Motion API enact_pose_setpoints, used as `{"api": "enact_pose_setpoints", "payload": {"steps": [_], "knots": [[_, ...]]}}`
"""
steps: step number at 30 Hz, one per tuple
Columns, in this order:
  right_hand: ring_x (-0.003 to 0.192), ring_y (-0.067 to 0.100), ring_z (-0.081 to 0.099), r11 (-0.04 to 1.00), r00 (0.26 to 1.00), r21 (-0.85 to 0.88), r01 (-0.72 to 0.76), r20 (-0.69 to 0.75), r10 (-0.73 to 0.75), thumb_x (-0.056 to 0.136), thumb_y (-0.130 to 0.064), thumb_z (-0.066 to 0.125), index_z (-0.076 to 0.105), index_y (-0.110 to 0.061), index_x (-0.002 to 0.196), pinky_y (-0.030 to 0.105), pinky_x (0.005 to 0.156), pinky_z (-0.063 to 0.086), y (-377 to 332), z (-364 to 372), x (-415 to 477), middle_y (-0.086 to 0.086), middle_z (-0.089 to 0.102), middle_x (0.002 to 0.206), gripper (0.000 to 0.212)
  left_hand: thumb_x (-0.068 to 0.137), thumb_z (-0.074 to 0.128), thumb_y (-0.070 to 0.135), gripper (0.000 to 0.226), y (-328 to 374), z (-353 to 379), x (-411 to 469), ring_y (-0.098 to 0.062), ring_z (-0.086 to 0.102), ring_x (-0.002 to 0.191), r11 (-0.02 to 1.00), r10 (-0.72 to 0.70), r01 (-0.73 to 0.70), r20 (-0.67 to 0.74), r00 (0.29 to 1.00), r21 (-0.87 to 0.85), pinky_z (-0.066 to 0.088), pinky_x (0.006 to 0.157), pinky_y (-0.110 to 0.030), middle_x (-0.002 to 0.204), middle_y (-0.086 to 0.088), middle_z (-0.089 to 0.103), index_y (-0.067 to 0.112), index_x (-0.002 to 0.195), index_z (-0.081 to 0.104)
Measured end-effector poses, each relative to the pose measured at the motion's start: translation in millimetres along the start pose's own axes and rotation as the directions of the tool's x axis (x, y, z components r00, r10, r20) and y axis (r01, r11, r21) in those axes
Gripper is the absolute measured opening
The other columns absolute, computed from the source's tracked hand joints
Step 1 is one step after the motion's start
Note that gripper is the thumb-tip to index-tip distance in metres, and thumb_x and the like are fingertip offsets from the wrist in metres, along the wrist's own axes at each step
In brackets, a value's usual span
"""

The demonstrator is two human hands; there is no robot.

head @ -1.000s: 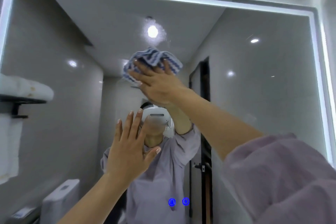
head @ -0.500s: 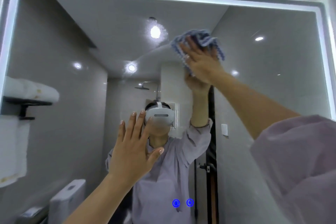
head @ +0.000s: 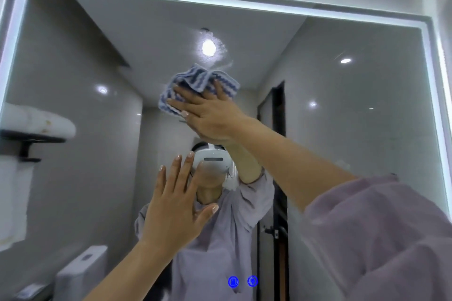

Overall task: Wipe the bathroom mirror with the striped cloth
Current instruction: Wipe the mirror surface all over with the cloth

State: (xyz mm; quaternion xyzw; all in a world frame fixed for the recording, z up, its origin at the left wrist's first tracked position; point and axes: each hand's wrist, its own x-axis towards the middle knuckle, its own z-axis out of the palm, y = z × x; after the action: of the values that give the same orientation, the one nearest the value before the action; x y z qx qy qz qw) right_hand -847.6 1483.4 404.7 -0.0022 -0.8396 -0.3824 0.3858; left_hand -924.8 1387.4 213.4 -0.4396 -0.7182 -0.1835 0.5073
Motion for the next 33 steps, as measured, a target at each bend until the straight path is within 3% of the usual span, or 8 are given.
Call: {"api": "enact_pose_setpoints", "payload": {"steps": [6,10,13,16,19,23,27,33], "knots": [[0.147,0.025,-0.013,1.0,1.0,-0.021,0.01,0.026,-0.009,0.104,-0.038,0.018,0.003,-0.04,0.15,0.052,0.113,-0.016,1,-10,17,-0.012,-0.006,0.16,0.049,0.086,0.021,0.069,0.083,1,-1,0,-0.03,0.004,0.147,1.0,0.003,-0.003,-0.005,1.0,-0.021,0.006,0.117,-0.048,0.159,-0.009,0.004,0.018,0.151,0.01],[0.147,0.022,-0.012,0.974,0.972,0.027,-0.225,-0.06,0.227,0.104,-0.031,0.026,0.0,-0.037,0.151,0.046,0.111,-0.017,37,-24,12,-0.011,-0.009,0.16,0.054,0.086,0.023,0.068,0.082,1,-2,0,-0.031,0.007,0.146,1.0,0.005,-0.005,-0.003,1.0,-0.009,0.009,0.115,-0.048,0.159,-0.01,0.008,0.017,0.15,0.013],[0.147,0.028,-0.012,0.88,0.878,0.088,-0.466,-0.079,0.473,0.101,-0.025,0.027,-0.006,-0.03,0.151,0.051,0.113,-0.011,85,-35,-3,-0.005,-0.013,0.16,0.06,0.086,0.026,0.067,0.083,0,-3,0,-0.032,0.009,0.146,1.0,0.012,-0.012,-0.005,1.0,-0.009,0.006,0.115,-0.047,0.159,-0.011,0.01,0.017,0.15,0.013],[0.147,0.023,-0.01,0.682,0.7,0.26,-0.684,-0.03,0.714,0.103,-0.031,0.02,-0.006,-0.032,0.151,0.05,0.115,-0.009,115,-39,-16,-0.007,-0.013,0.16,0.054,0.086,0.029,0.067,0.084,0,-2,-1,-0.033,0.008,0.146,1.0,0.016,-0.016,-0.006,1.0,0.002,0.006,0.115,-0.047,0.159,-0.011,0.008,0.016,0.15,0.012],[0.147,0.022,-0.009,0.584,0.617,0.343,-0.736,-0.013,0.787,0.102,-0.041,0.011,-0.002,-0.037,0.15,0.049,0.113,-0.013,104,-41,-6,-0.009,-0.01,0.16,0.051,0.086,0.028,0.067,0.084,0,-1,0,-0.032,0.006,0.146,1.0,0.016,-0.016,-0.008,1.0,0.006,0.006,0.115,-0.048,0.159,-0.011,0.007,0.016,0.15,0.011],[0.147,0.02,-0.008,0.754,0.773,0.281,-0.593,-0.062,0.631,0.101,-0.041,0.013,0.0,-0.036,0.15,0.05,0.113,-0.015,63,-38,21,-0.009,-0.007,0.16,0.051,0.086,0.029,0.066,0.083,0,0,0,-0.033,0.01,0.146,1.0,0.021,-0.021,-0.022,1.0,0.0,0.01,0.114,-0.049,0.158,-0.012,0.011,0.015,0.15,0.015],[0.147,0.021,-0.009,0.902,0.93,0.233,-0.362,0.029,0.366,0.102,-0.042,0.014,0.007,-0.04,0.15,0.053,0.114,-0.015,9,-39,61,-0.013,-0.006,0.16,0.048,0.085,0.029,0.066,0.083,1,1,0,-0.033,0.013,0.145,1.0,0.018,-0.018,-0.031,0.999,0.004,0.011,0.113,-0.049,0.158,-0.012,0.013,0.016,0.15,0.014],[0.147,0.02,-0.01,0.953,0.968,0.17,-0.251,0.077,0.241,0.103,-0.037,0.014,0.003,-0.04,0.15,0.05,0.115,-0.014,13,-43,64,-0.016,-0.009,0.159,0.048,0.086,0.026,0.067,0.083,0,-1,-1,-0.034,0.013,0.145,1.0,0.015,-0.015,-0.021,1.0,0.012,0.011,0.113,-0.049,0.158,-0.013,0.013,0.016,0.15,0.013]]}}
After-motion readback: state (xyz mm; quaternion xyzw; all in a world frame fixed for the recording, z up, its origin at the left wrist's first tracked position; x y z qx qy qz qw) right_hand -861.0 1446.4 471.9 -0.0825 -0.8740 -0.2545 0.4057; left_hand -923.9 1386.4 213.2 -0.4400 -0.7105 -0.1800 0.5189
